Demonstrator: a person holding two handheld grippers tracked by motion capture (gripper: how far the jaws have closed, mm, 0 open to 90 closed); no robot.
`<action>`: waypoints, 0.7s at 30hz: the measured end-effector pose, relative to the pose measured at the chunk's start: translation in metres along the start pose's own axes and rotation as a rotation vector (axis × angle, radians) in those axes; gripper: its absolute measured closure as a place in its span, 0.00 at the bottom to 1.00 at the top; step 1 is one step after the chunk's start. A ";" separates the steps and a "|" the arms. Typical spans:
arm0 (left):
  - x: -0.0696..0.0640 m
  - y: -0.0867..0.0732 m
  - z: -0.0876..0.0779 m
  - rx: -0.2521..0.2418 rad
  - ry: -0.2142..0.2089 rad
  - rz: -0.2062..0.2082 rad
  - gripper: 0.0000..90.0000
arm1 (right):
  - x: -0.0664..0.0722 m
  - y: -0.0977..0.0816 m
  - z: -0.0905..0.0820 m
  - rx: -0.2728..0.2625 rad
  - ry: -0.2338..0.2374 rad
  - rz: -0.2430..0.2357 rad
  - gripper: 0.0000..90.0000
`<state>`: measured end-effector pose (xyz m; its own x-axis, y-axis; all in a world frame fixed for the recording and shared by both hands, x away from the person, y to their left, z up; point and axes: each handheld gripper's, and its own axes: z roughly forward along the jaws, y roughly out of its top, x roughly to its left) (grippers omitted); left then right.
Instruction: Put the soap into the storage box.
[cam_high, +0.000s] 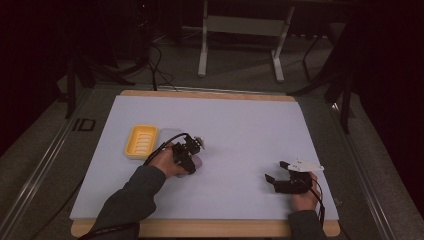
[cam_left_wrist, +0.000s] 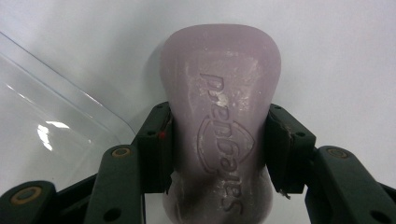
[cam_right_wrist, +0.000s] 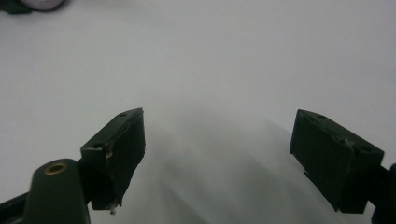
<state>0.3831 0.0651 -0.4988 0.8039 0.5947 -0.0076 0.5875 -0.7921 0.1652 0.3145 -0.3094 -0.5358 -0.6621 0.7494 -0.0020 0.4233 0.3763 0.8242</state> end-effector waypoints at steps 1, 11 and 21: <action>-0.001 0.001 0.000 0.008 0.001 0.006 0.55 | 0.000 0.000 0.000 0.000 0.000 0.000 0.20; 0.000 0.007 0.001 0.056 -0.010 0.025 0.54 | 0.000 0.000 0.000 0.009 -0.001 -0.002 0.20; 0.000 0.011 0.001 0.090 -0.005 0.049 0.56 | 0.001 0.000 0.001 0.011 -0.001 -0.003 0.20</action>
<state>0.3895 0.0559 -0.4977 0.8322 0.5545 -0.0063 0.5533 -0.8295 0.0758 0.3146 -0.3082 -0.5359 -0.6630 0.7486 -0.0046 0.4282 0.3843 0.8179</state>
